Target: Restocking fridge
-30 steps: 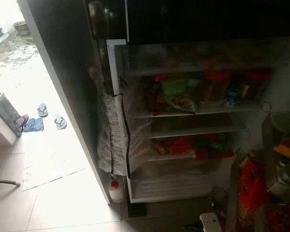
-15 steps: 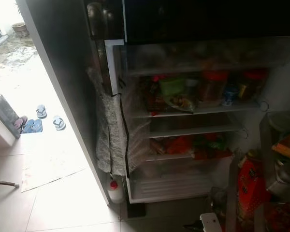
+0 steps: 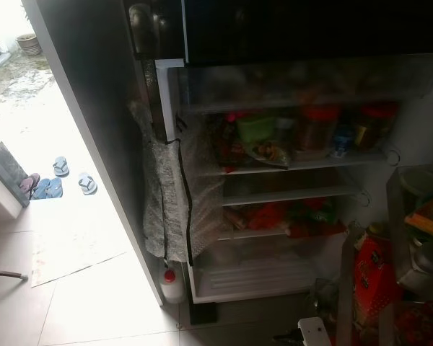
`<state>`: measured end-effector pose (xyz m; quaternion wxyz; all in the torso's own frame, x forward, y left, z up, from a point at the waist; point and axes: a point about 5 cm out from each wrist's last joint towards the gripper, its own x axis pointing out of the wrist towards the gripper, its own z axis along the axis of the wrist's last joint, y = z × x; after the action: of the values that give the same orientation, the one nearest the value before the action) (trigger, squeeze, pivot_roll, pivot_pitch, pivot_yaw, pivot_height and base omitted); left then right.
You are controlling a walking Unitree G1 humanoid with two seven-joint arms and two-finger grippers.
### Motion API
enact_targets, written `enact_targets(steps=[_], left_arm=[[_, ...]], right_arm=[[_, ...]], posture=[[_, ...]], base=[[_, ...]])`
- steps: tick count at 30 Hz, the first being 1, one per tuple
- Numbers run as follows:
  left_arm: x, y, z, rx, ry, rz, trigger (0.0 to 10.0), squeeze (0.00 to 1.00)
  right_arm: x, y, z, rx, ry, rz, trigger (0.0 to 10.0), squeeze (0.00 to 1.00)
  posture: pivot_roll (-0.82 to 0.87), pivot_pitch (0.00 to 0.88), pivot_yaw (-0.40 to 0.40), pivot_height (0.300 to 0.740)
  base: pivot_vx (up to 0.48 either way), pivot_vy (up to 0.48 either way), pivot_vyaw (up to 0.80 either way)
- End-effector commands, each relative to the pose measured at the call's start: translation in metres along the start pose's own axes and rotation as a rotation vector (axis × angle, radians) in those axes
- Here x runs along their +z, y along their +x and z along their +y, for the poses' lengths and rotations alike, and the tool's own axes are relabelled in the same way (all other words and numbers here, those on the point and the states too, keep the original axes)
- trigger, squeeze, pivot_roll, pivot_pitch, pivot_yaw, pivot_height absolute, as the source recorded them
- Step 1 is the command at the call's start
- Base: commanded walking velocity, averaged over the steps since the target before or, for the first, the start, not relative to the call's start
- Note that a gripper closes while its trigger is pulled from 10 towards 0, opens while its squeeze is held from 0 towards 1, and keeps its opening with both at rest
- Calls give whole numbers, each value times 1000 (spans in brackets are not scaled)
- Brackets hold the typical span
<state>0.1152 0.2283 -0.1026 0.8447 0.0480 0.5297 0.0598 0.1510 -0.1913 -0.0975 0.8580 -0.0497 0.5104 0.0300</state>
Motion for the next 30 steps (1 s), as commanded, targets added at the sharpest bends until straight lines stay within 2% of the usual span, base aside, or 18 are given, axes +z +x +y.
enact_targets(steps=[1, 9, 30], left_arm=[[1, 0, 3, 5, 13, -4, 10000, 0], [4, 1, -4, -3, 14, -12, 10000, 0], [3, 1, -1, -2, 20, -10, 10000, 0]], right_arm=[[1, 0, -3, -6, -6, -4, 10000, 0], [0, 0, -3, -4, -6, -3, 10000, 0], [0, -1, -3, 4, -13, -3, 10000, 0]], posture=[[44, 0, -11, 740], [46, 0, -11, 740], [40, 0, -8, 740]], base=[[0, -262, 0], [0, -263, 0], [0, -265, 0]])
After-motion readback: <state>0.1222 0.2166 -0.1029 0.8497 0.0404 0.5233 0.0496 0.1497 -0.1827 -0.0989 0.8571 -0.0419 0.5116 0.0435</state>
